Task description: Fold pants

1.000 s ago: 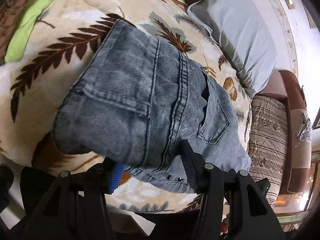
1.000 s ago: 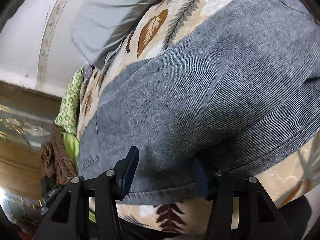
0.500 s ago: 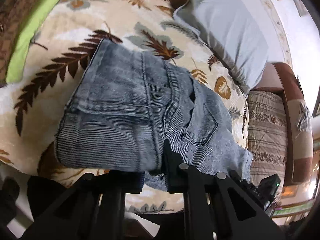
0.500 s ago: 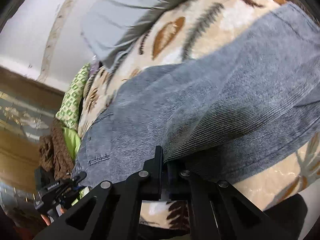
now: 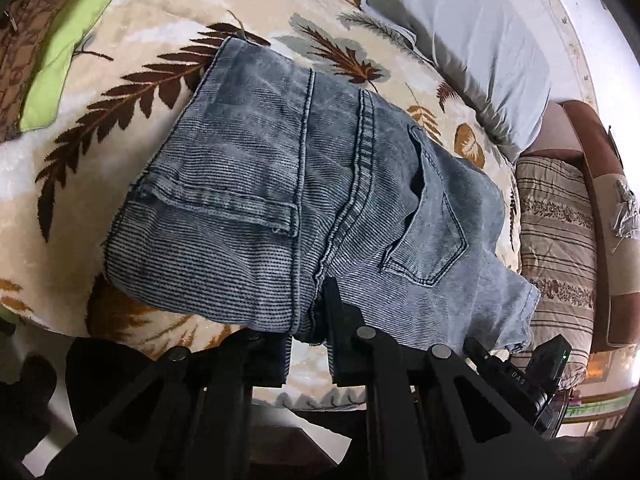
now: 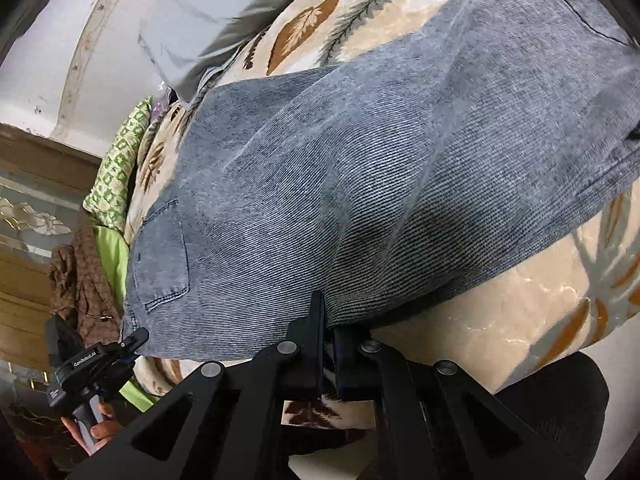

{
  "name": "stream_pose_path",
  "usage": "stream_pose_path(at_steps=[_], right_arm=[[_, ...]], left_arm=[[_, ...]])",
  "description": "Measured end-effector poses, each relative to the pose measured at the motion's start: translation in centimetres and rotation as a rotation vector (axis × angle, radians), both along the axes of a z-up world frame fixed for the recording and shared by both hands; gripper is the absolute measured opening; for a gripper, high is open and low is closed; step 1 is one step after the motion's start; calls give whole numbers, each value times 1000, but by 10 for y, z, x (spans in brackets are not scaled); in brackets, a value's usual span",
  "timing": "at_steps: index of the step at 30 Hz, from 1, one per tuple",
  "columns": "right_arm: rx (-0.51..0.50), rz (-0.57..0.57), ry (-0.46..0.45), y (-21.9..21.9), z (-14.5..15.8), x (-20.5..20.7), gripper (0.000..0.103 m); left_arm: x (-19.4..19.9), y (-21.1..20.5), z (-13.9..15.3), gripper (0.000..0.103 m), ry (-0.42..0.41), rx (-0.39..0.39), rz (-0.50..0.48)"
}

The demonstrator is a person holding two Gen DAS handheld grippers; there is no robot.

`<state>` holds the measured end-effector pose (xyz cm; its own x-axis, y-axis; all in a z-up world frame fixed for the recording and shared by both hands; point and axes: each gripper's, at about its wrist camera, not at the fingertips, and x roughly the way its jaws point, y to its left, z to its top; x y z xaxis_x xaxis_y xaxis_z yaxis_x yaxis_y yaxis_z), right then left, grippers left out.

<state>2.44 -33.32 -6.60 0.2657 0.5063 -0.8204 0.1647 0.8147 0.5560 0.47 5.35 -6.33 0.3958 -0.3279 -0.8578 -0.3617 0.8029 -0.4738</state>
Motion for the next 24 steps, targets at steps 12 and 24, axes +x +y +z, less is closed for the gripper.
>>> stream_pose_path(at_steps=[12,24], right_arm=[[-143,67,-95,-19,48,-11,26],[-159,-202,-143,-129,70,-30,35]], left_arm=[[-25,-34,52,45,-143,167,-230],[9,-116,90,57,-261,314,-505]])
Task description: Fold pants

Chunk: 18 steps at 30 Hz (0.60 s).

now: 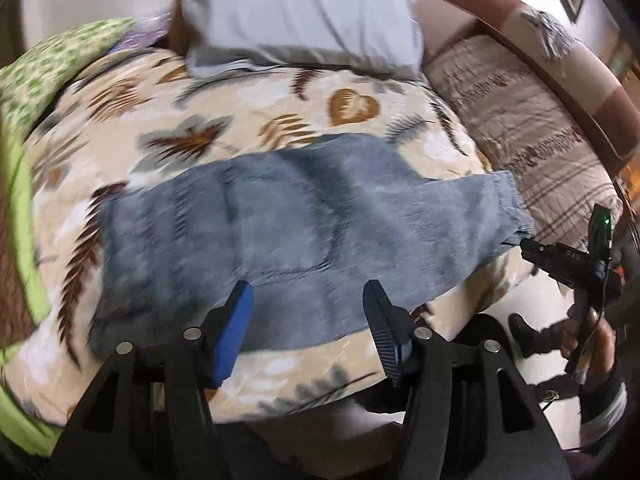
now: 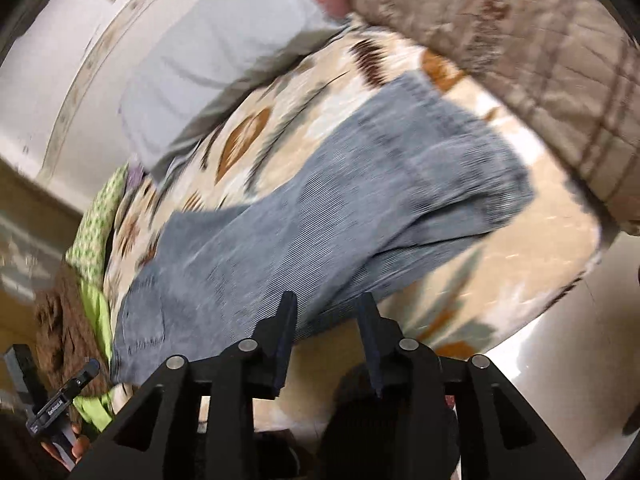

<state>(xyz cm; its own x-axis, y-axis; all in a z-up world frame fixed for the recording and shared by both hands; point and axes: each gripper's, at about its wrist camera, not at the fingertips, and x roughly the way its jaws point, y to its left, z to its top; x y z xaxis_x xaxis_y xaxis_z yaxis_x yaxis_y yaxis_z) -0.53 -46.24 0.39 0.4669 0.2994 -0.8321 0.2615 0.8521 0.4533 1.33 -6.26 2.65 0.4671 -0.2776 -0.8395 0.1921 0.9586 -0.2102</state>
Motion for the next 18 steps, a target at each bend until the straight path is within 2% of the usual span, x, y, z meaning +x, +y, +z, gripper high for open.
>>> stream_pose_path(at_steps=[3,7,11,15,18], right_arm=[[11,-82,-16,-30,-2,-8,37],[64,-185,-34,-68,-11,-20,42],[142,-235,-43,-88,-27,-20,44],[187,-268,-47,-98,-39,-11,44],[292,-327,-77,-114,-47,-10,44]], left_arm=[[20,-29,10,61,-3,13,-66],[57,-86,24,66,-3,70,-183],[107,-143,34,68,21,58,-275],[161,-205,28,69,132,-39,-332],[187,-267,10,69,228,-64,-416]])
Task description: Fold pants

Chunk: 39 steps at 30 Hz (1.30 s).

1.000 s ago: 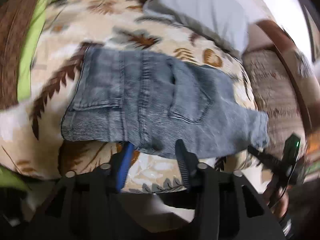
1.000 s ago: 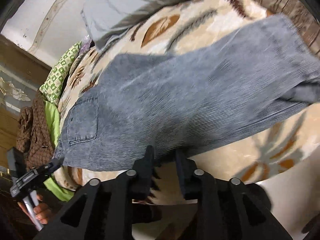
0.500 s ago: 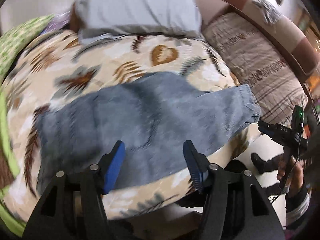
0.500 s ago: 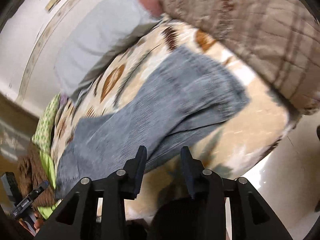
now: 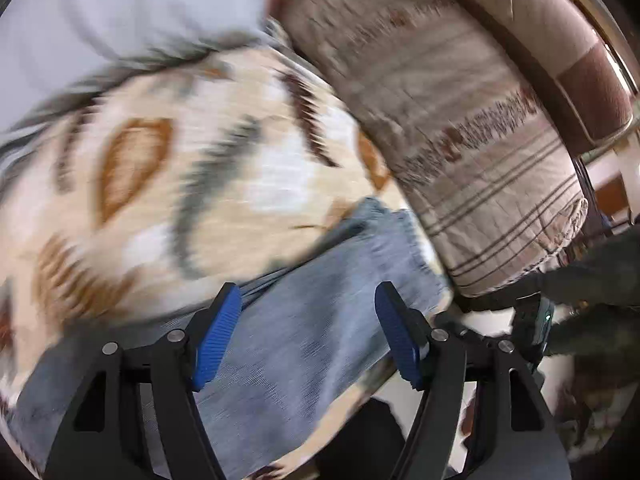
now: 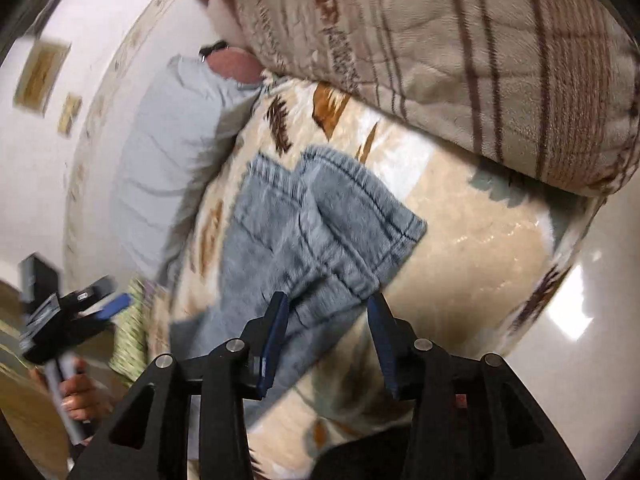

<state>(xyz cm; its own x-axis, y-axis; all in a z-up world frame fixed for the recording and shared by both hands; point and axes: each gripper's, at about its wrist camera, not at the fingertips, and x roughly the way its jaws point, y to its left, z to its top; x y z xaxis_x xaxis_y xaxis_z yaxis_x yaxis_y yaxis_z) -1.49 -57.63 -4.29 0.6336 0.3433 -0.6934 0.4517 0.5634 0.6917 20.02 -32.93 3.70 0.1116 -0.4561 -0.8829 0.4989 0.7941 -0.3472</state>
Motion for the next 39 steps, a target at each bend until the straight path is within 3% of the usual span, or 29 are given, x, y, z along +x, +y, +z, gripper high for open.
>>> stream_pose_path(at_steps=[2,7,14,19,21,22,23,24,25,26,28,30,32,34,36,39], right_arm=[[33,-15,-12,-4,-2,2,54],[105,-12,-8,-4,-11,19,54],[170,-3,25,-9,-18,32,54],[249,-26,33,-13,-27,37,54],[267,-22,41,-11,-30,43,54],[265,-23,48,-10,-30,44,54],[253,-24,59,-10,-31,45,50],[219,-29,72,-10,-32,48,44],[194,-34,75,-11,-32,49,20],[176,-36,77,-12,-33,51,11],[174,-19,61,-14,-33,57,11],[151,1,5,-20,-18,62,10],[56,14,-190,-27,35,58,10],[-76,38,-293,-28,73,50,10],[-129,63,-275,-31,75,42,10],[-120,67,-131,-34,33,29,10]], left_arm=[[7,-33,-10,69,19,14,-52],[23,-107,-42,69,84,55,-146],[37,-154,-61,71,126,107,-273],[19,-172,-83,72,78,239,-423],[13,-169,-90,68,76,243,-440],[12,-166,-91,51,82,229,-439],[10,-163,-93,33,86,223,-434],[9,-162,-94,25,89,224,-427],[8,-160,-95,14,95,226,-417],[7,-158,-95,9,97,225,-407],[3,-155,-86,6,84,208,-389],[1,-152,-59,5,86,120,-355],[0,-145,-18,5,43,-18,-303],[-5,-138,14,5,-29,-101,-263],[-7,-140,11,7,-28,-91,-254],[-4,-147,-38,9,41,33,-230]])
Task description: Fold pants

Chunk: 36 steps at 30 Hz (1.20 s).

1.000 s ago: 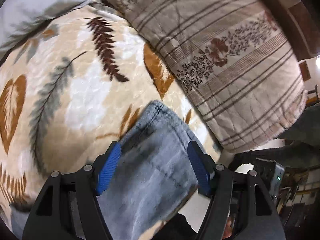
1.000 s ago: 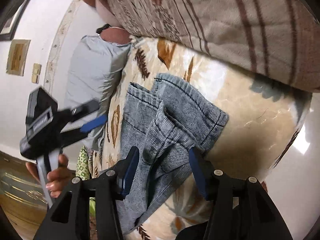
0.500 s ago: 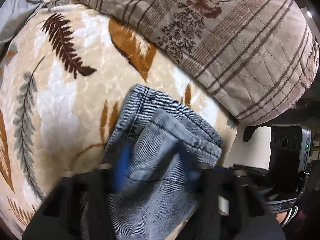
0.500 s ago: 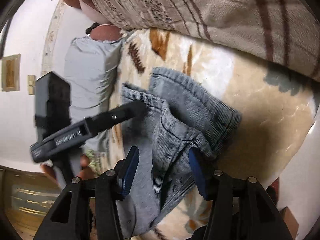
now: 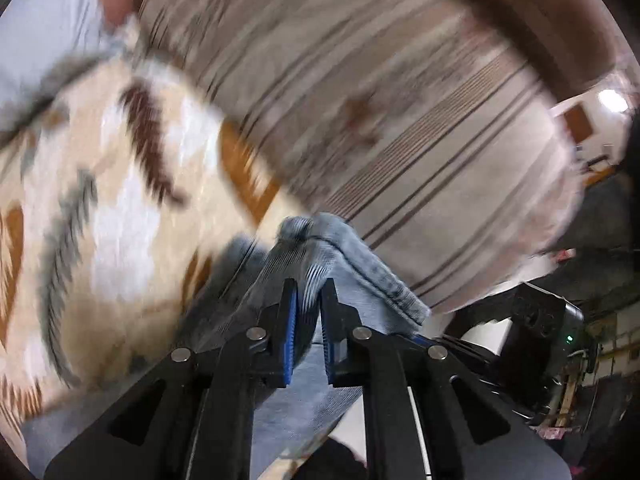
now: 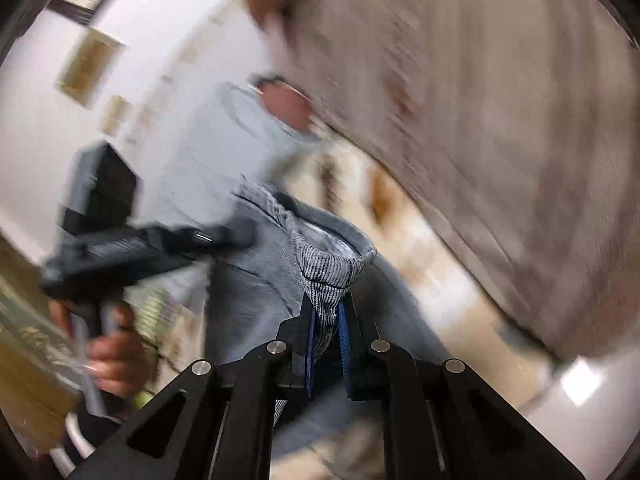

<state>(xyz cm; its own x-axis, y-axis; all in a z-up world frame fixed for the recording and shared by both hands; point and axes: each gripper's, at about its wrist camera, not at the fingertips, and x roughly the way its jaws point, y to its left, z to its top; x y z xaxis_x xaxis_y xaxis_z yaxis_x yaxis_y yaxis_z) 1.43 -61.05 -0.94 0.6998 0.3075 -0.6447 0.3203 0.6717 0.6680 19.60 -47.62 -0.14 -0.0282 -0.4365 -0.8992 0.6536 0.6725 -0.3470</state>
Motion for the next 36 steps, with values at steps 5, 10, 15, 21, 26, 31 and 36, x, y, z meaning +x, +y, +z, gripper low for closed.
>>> stream_pose_path(at_steps=[5,10,15,21,26,31,36], right_arm=[[75,-47,131,-4,-56,-28,10],[25,-20,145,-4,-50,-32,17],[-70,-49,113,-8,-24,-39,19],[-66,-23,43,-3,-4,-16,27],[-41,130,29,43,0,24,28],[-52,370,27,131,3,85,34],[-133,634,51,243,1,145,40]], left_arm=[[15,-8,-71,9,70,162,119],[30,1,-54,9,64,115,179],[31,63,10,25,7,-2,211],[9,224,49,49,-94,-32,397],[-24,397,45,49,-144,74,671],[-62,512,34,50,-133,48,885],[-99,583,7,53,-58,-4,1006]])
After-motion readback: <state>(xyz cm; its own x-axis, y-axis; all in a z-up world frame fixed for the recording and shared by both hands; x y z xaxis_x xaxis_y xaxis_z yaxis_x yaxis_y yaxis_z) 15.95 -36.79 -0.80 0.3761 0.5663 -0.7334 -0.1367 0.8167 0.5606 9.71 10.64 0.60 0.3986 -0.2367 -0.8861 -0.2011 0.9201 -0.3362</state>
